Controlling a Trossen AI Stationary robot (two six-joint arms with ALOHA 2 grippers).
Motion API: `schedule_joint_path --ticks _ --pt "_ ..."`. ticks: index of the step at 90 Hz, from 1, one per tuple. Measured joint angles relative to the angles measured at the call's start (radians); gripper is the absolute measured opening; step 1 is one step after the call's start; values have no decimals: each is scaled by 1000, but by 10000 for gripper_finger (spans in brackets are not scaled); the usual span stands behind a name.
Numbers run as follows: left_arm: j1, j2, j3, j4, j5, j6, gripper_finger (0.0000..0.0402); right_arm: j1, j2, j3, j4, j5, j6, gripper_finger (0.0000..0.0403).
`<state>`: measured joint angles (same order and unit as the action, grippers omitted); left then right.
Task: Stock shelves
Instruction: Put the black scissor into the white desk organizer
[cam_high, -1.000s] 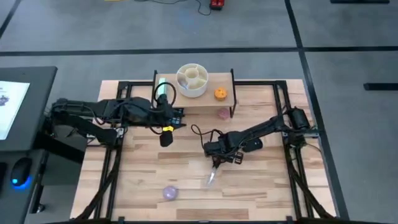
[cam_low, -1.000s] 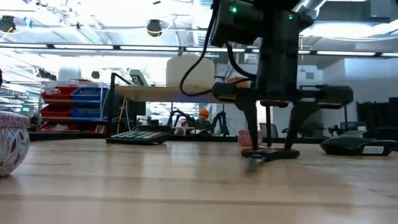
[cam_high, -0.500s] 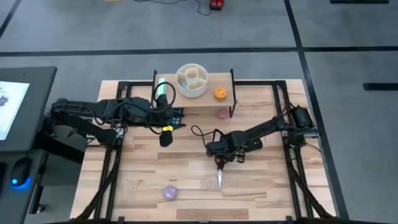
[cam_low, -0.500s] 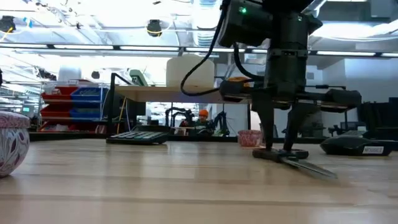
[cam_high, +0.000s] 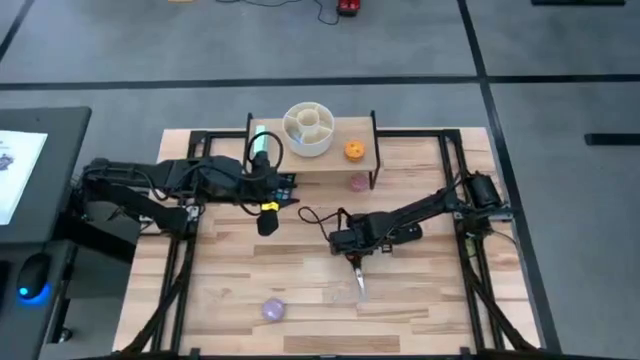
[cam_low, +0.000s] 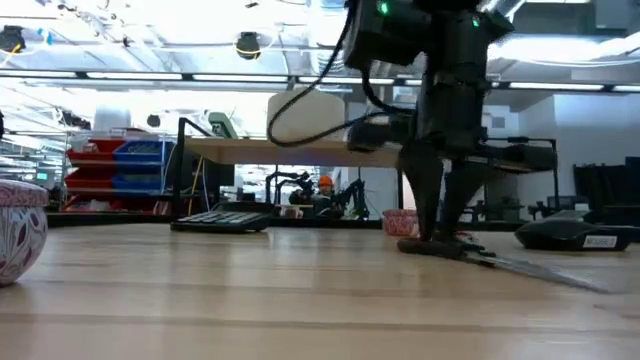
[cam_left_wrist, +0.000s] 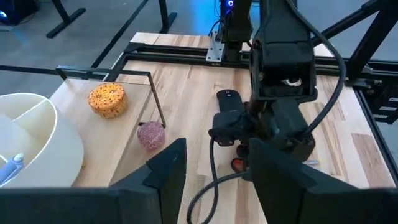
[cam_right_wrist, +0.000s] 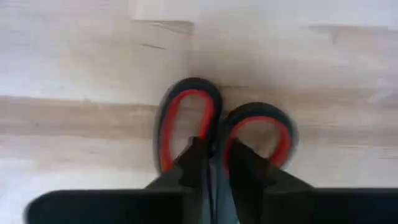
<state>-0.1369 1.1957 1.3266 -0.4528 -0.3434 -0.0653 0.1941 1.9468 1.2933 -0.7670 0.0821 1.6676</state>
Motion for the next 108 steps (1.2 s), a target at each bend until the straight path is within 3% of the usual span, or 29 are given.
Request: schedule_joint_path --ticks 22,54,85,108 --pt "0 0 0 1 -1 -7 151 -6 2 39 -31 -12 -95 4" --pt "0 0 0 1 -2 -11 151 0 -1 61 -68 -20 -156 61" --pt "0 0 0 1 -3 -11 151 -18 -2 73 -109 -28 -210 49" --pt "0 0 0 1 -4 -10 151 15 -5 106 -232 -34 -242 117"
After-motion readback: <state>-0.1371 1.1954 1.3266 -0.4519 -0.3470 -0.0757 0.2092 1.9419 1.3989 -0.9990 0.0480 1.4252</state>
